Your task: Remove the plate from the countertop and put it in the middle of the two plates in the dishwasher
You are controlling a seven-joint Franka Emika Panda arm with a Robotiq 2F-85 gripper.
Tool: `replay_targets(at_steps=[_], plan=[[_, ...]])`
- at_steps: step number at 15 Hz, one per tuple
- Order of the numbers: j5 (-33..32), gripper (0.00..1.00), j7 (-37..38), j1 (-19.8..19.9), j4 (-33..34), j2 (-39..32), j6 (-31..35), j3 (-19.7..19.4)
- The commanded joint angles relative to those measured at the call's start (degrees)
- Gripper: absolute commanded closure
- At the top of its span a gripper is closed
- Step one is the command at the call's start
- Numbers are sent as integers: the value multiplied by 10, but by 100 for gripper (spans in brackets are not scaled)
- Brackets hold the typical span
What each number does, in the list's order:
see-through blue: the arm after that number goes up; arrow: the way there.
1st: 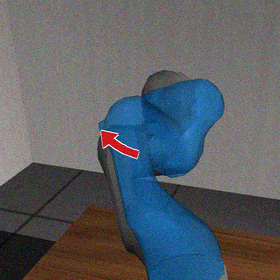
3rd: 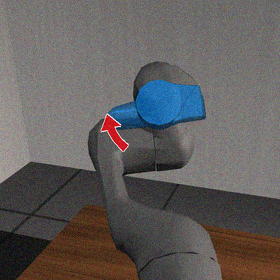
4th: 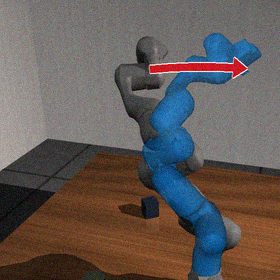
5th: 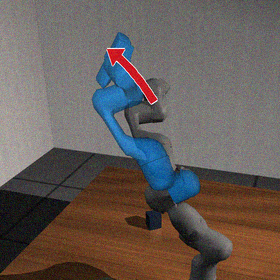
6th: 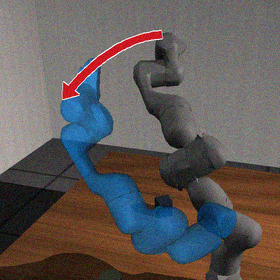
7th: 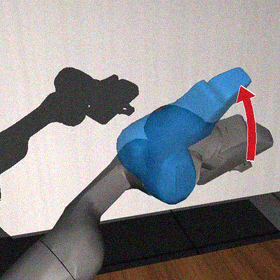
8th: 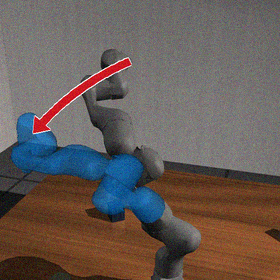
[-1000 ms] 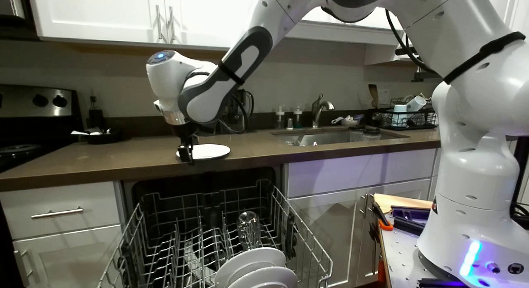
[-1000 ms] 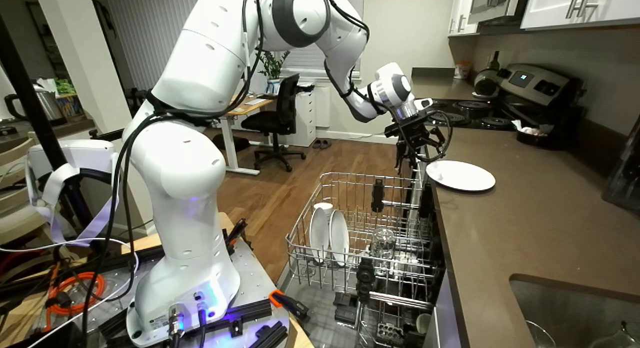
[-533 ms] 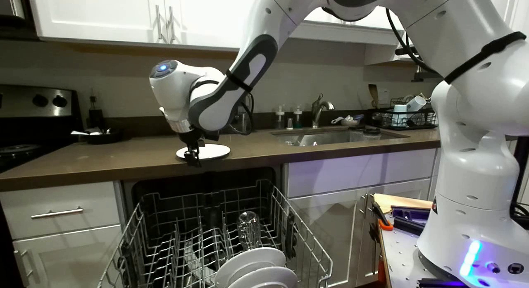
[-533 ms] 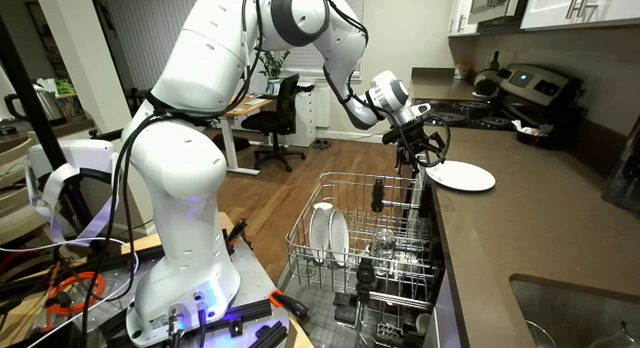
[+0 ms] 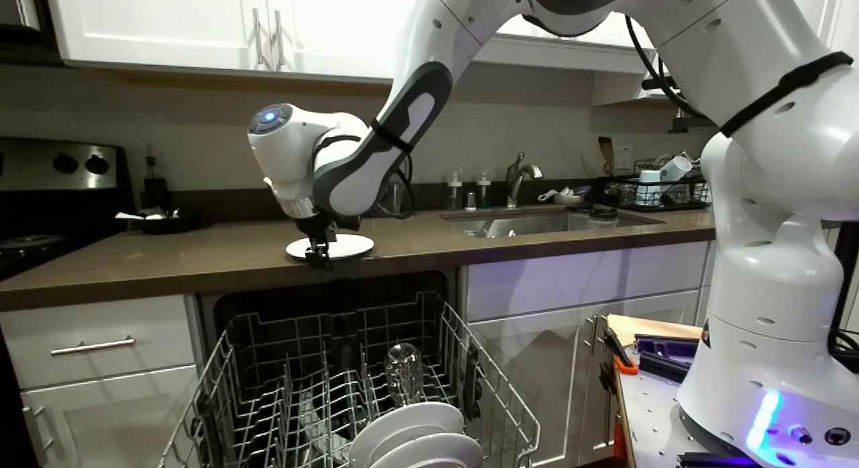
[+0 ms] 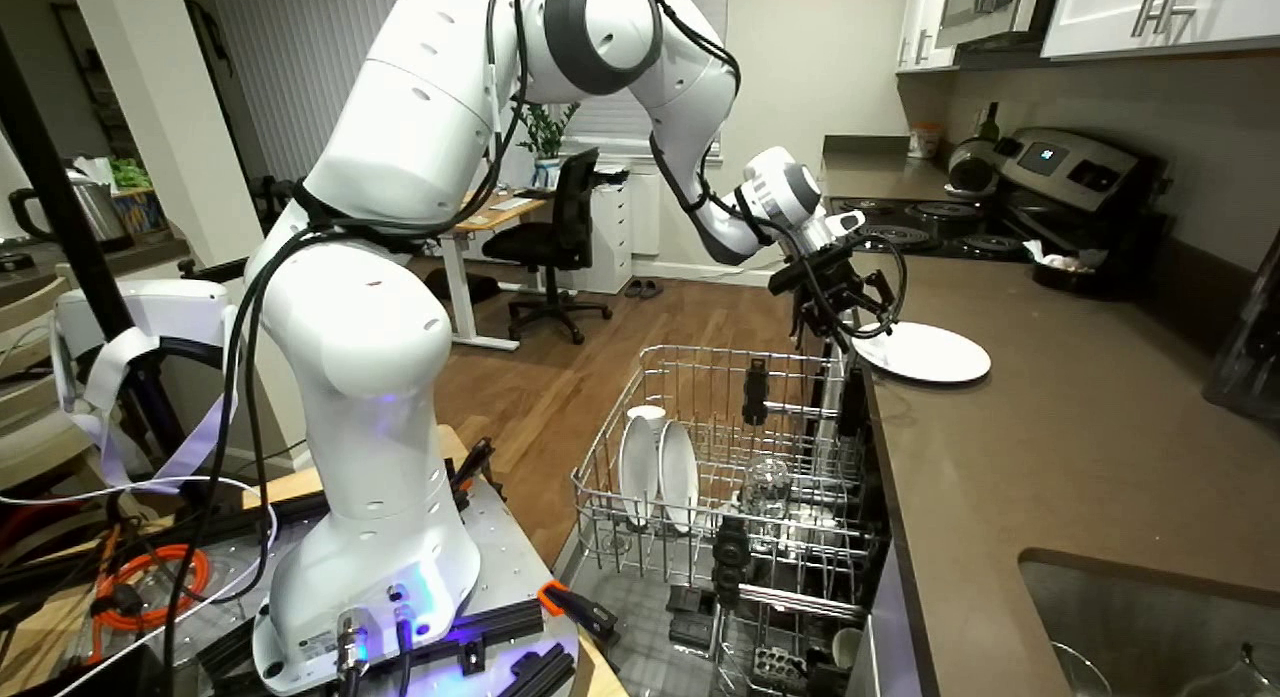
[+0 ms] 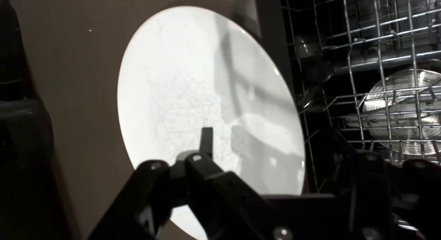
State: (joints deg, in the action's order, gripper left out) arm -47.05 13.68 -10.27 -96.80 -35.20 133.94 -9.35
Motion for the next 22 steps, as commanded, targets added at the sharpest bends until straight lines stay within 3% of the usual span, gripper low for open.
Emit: replay_targets(at_steps=[1,5,8,9,12,13,14,18,20,22], plan=[[-40,11,29,5,-7,2,18,2],[-53,0,30,8,-6,2,18,7],[-63,21,35,7,-6,1,20,6],[-67,4,40,6,-4,0,19,4],[-83,0,44,9,-5,0,24,8],[-86,4,46,9,-5,0,25,8],[-89,25,46,10,-5,0,26,8],[-107,40,54,10,-2,-3,26,8],[-111,38,56,10,1,-6,25,9],[-113,29,56,11,2,-9,23,11]])
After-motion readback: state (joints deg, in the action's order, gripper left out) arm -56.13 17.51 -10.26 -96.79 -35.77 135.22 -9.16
